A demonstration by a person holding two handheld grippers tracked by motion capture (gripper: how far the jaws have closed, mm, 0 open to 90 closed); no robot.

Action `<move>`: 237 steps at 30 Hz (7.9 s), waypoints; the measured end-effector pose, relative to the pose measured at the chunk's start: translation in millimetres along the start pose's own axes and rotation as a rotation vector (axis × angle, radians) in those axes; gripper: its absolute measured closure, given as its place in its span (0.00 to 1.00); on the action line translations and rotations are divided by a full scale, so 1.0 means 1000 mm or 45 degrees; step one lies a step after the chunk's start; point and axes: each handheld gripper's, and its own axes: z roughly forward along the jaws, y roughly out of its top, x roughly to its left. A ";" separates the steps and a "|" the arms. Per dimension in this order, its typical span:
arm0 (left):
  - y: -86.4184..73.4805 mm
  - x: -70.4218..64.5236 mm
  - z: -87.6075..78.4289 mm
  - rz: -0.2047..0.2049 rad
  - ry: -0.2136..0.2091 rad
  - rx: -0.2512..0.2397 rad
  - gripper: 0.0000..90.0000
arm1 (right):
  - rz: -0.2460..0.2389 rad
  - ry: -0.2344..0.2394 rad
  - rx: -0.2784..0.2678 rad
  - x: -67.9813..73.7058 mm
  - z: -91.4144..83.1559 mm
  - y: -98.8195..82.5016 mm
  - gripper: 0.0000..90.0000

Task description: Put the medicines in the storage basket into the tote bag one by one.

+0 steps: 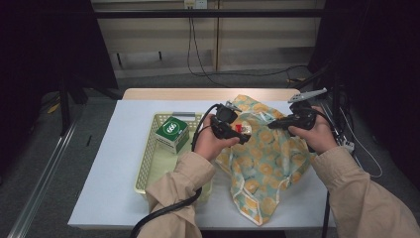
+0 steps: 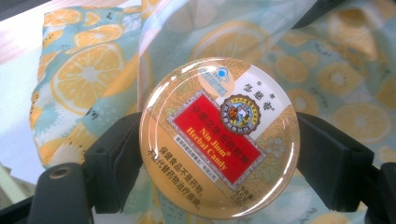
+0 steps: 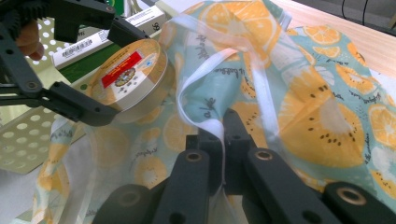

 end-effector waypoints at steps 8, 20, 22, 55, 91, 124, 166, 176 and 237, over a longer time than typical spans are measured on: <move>0.001 -0.022 0.010 0.057 -0.085 0.021 0.23 | 0.009 -0.014 -0.004 -0.001 0.002 0.003 1.00; 0.009 -0.026 0.048 0.039 -0.031 0.055 0.23 | 0.019 -0.016 -0.029 -0.002 -0.001 0.008 0.99; 0.011 -0.020 0.053 0.013 -0.005 0.053 0.23 | 0.023 -0.015 -0.030 -0.004 0.000 0.008 1.00; -0.003 0.001 -0.028 -0.003 0.049 -0.014 0.14 | 0.029 -0.034 0.046 0.002 0.020 -0.005 0.99; -0.071 0.100 -0.097 -0.175 0.400 0.030 0.11 | 0.029 -0.007 0.050 0.004 0.021 -0.014 0.99; -0.096 0.122 -0.083 -0.210 0.500 0.181 0.09 | 0.042 -0.001 0.043 -0.001 0.020 -0.019 0.99; -0.040 0.088 -0.147 -0.270 0.376 -0.015 0.20 | 0.057 -0.025 0.040 -0.003 0.019 -0.021 1.00; -0.016 0.063 -0.145 -0.181 0.287 -0.064 0.20 | 0.048 -0.022 0.037 -0.002 0.018 -0.018 1.00; -0.003 -0.037 0.021 0.097 -0.031 0.140 0.20 | 0.042 -0.066 -0.005 -0.006 0.001 -0.008 1.00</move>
